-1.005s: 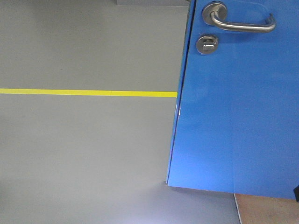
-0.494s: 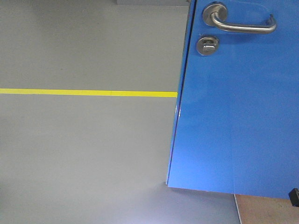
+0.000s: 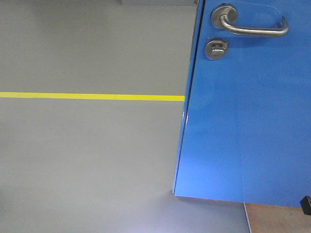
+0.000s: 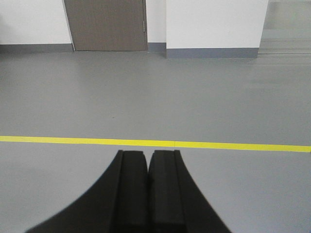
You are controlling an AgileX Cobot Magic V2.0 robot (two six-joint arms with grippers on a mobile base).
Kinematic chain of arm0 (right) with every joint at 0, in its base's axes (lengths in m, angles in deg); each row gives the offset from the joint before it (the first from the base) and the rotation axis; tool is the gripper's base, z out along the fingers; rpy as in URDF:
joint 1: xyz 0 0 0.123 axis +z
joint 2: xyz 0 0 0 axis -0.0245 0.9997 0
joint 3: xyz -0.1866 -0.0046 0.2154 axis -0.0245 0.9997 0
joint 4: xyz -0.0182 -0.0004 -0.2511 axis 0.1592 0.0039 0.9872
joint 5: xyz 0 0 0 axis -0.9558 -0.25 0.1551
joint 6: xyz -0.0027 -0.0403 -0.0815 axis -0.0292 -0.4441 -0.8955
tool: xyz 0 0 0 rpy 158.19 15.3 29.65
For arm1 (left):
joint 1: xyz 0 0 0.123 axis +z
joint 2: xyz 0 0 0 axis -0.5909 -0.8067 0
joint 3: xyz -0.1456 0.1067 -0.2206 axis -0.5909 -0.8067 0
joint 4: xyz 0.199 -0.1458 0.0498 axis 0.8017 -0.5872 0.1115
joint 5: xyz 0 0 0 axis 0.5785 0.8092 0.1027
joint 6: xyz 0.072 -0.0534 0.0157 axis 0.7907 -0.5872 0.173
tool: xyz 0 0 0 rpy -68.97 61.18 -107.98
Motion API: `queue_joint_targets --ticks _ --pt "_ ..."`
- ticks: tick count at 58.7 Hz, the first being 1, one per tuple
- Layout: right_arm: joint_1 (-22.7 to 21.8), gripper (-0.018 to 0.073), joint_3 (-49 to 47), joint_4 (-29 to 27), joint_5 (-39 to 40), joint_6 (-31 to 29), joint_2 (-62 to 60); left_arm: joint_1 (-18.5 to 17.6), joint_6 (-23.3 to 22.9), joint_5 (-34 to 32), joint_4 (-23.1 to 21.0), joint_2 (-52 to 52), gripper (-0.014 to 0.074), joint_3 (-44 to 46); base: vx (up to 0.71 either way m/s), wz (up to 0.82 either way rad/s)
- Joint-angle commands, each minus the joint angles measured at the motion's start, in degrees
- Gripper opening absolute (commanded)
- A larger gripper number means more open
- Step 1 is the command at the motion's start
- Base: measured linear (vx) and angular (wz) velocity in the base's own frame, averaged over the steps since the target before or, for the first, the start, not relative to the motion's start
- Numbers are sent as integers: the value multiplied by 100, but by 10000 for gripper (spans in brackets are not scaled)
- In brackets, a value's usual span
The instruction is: Move to blue door and open it
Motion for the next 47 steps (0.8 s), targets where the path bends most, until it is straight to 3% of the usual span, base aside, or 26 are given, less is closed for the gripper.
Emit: queue_joint_targets --ticks 1,47 --pt "5 8 11 32 508 -15 54 -10 -37 -486 -12 79 73 156 0 0" --pt "5 8 11 32 501 -15 54 -10 -37 -486 -12 79 73 156 0 0"
